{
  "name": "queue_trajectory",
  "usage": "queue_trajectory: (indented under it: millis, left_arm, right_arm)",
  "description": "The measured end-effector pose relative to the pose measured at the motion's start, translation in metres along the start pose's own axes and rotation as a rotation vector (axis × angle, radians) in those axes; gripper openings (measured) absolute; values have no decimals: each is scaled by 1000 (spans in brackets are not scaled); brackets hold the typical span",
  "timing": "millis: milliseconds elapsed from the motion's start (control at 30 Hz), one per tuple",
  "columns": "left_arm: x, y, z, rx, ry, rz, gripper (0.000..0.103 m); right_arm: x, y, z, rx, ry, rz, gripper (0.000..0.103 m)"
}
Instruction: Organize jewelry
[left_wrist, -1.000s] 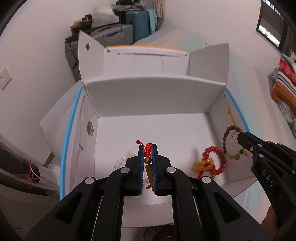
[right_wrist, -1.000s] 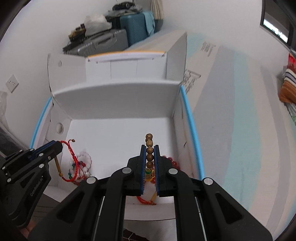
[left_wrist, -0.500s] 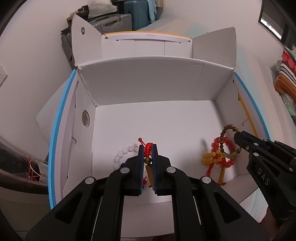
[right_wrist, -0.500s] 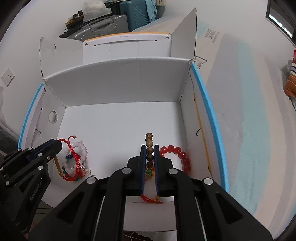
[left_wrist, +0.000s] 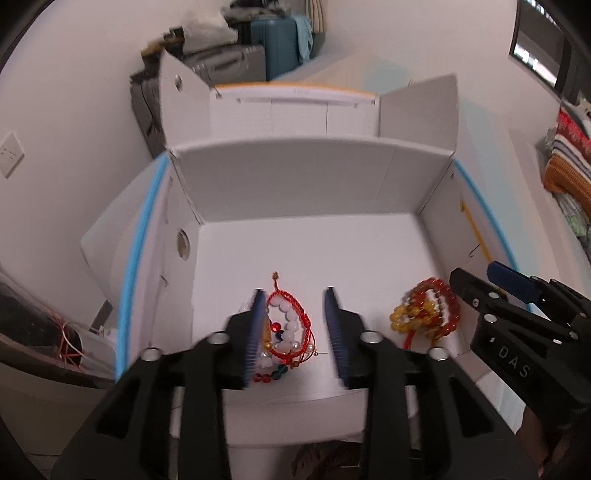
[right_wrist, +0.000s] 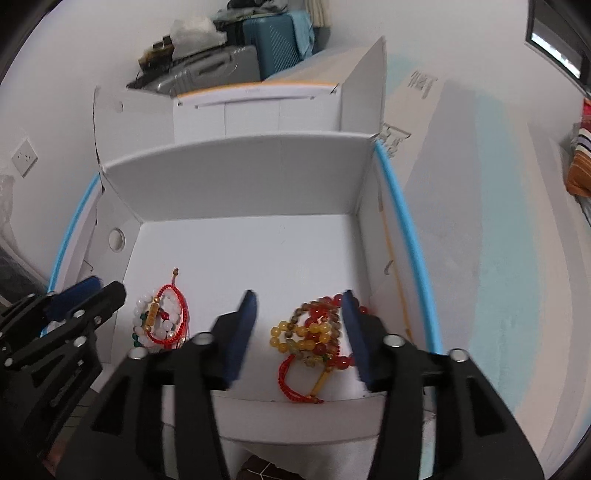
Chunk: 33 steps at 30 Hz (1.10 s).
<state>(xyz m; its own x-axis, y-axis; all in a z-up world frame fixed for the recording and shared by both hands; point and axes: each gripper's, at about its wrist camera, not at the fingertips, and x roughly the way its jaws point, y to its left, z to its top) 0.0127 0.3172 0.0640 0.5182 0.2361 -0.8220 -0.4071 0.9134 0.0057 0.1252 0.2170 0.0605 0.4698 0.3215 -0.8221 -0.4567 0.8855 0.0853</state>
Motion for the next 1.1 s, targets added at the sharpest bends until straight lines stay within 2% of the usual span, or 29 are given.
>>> queue_trajectory:
  millis: [133, 200, 467, 700, 833, 1100]
  left_arm:
    - [-28, 1, -6, 0, -74, 14, 60]
    - [-42, -1, -11, 6, -114, 26, 74]
    - [-69, -5, -32, 2, -179, 31, 96]
    - [-81, 0, -56, -17, -201, 21, 97]
    - [-81, 6, -70, -41, -204, 8, 97]
    - [-68, 11, -89, -45, -179, 31, 97]
  right_arm:
    - [-18, -7, -7, 18, -46, 9, 67]
    - [-29, -8, -13, 15, -75, 4, 75]
    - [-62, -8, -39, -9, -161, -35, 93]
    - [-81, -6, -61, -9, -206, -83, 95]
    - [-82, -10, -73, 5, -201, -78, 95]
    - [-80, -10, -94, 11, -189, -77, 95]
